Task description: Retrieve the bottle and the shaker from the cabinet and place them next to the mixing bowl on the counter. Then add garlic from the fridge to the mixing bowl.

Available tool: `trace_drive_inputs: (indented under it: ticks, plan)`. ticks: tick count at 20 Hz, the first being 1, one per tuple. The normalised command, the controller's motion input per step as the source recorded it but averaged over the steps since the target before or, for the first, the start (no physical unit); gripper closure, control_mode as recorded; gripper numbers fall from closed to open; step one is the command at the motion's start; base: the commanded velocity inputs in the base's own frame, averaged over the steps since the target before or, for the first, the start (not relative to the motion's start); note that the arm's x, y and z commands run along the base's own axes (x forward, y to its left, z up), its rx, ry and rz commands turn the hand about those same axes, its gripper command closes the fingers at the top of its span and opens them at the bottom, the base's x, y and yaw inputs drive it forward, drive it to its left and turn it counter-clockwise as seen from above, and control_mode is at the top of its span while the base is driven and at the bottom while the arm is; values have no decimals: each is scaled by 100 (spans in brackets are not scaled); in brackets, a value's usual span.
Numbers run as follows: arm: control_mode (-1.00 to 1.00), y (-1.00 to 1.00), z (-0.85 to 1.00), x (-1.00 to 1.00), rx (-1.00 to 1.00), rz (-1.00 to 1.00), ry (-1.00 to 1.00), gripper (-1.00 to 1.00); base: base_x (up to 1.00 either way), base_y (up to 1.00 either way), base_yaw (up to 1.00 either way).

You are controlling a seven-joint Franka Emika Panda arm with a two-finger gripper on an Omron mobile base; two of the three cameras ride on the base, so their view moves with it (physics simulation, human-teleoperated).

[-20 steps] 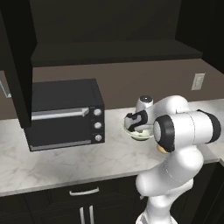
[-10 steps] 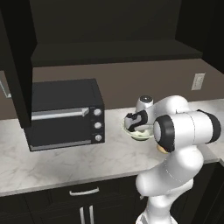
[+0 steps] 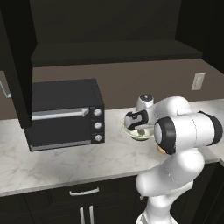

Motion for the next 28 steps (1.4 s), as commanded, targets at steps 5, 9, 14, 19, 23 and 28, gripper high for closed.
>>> trace_drive_inputs:
  ticks: [5, 9, 14, 19, 23, 28]
  plan:
    - [-100, 0, 58, -15, 0, 4, -3, -100, 0, 0, 0]
    - [-100, 0, 57, -73, 1, 4, -3, -100, 0, 0, 0]
    - [-100, 0, 67, -98, 1, 2, -9, -100, 0, 0, 0]
    - [-100, 0, 93, -88, 0, 0, -2, -100, 0, 0, 0]
    - [-100, 0, 100, -99, 0, 0, -3, -100, 0, 0, 0]
    - [-100, 0, 95, -100, 0, 0, -8, -100, 0, 0, 0]
